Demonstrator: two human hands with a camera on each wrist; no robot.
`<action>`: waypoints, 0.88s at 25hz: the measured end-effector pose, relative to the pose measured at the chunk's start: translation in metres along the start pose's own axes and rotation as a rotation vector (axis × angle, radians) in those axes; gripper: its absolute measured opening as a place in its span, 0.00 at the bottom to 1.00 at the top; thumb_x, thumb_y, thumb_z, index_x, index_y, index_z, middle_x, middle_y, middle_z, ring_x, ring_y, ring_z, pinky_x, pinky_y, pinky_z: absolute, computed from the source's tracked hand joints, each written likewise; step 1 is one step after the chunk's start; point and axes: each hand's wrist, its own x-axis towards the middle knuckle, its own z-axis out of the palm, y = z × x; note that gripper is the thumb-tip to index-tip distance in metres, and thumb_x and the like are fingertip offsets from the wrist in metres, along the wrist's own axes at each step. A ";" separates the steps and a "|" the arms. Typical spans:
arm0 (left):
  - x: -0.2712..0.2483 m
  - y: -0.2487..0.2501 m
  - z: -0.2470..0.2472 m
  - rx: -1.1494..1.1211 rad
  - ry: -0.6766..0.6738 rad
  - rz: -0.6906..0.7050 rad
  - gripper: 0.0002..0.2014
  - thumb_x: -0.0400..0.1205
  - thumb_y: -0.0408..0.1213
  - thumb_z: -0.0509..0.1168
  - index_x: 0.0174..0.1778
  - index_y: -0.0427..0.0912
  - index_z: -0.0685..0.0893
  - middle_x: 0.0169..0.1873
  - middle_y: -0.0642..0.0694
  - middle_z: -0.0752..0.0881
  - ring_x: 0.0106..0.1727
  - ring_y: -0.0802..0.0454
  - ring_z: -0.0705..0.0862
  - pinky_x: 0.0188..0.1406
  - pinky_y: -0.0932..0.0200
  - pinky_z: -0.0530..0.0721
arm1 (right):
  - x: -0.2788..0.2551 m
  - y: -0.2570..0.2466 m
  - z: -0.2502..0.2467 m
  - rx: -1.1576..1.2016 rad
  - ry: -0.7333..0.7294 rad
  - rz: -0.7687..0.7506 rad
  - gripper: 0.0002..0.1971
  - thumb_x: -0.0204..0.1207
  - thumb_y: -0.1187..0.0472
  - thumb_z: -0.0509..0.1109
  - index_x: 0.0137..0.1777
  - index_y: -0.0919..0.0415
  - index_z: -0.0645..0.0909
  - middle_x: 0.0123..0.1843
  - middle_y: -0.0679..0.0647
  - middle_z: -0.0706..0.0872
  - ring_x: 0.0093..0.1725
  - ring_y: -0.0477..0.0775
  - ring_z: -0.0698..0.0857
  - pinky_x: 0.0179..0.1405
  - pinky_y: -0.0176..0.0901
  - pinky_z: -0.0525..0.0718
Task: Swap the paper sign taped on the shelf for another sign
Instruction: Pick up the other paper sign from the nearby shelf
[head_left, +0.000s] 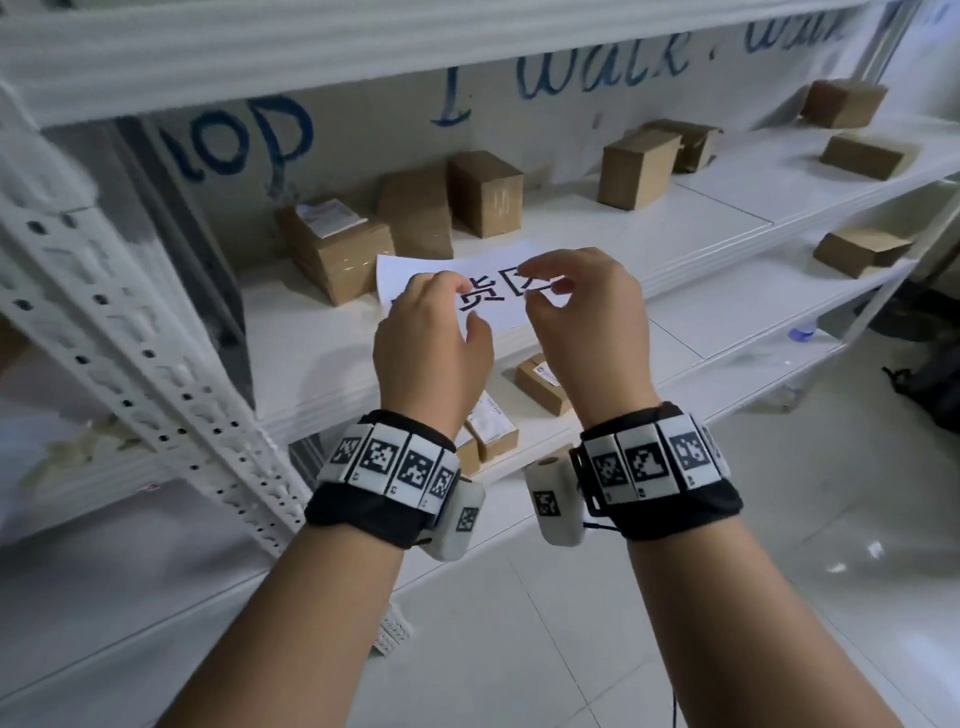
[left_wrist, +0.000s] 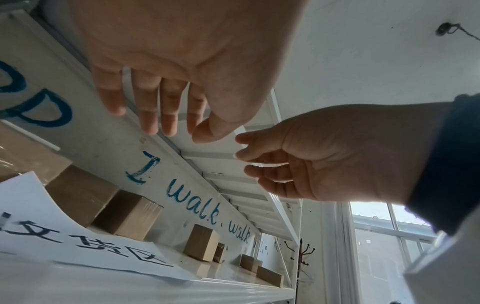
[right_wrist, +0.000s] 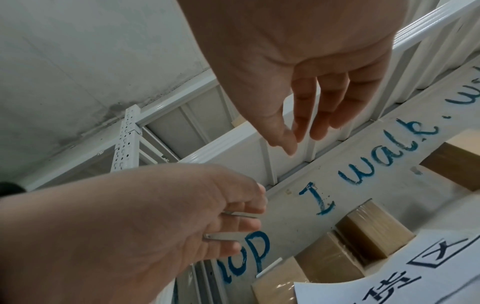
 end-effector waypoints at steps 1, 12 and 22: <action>0.003 0.007 0.010 -0.009 0.002 0.001 0.14 0.87 0.40 0.68 0.70 0.47 0.84 0.69 0.50 0.86 0.68 0.49 0.84 0.65 0.50 0.87 | 0.006 0.008 -0.006 0.001 0.001 0.004 0.17 0.78 0.65 0.72 0.57 0.42 0.92 0.59 0.39 0.91 0.56 0.43 0.89 0.55 0.52 0.92; 0.070 0.025 0.100 -0.136 -0.060 0.059 0.15 0.85 0.39 0.72 0.68 0.46 0.85 0.67 0.50 0.86 0.67 0.49 0.85 0.66 0.48 0.86 | 0.082 0.077 0.016 -0.008 0.015 0.086 0.13 0.80 0.62 0.75 0.57 0.42 0.90 0.59 0.39 0.89 0.56 0.44 0.88 0.52 0.48 0.89; 0.155 0.003 0.169 -0.224 -0.249 0.008 0.16 0.87 0.40 0.71 0.71 0.46 0.84 0.70 0.49 0.84 0.69 0.50 0.84 0.64 0.57 0.81 | 0.167 0.121 0.055 -0.167 -0.009 0.124 0.13 0.79 0.60 0.75 0.61 0.44 0.90 0.60 0.41 0.89 0.60 0.46 0.87 0.48 0.43 0.82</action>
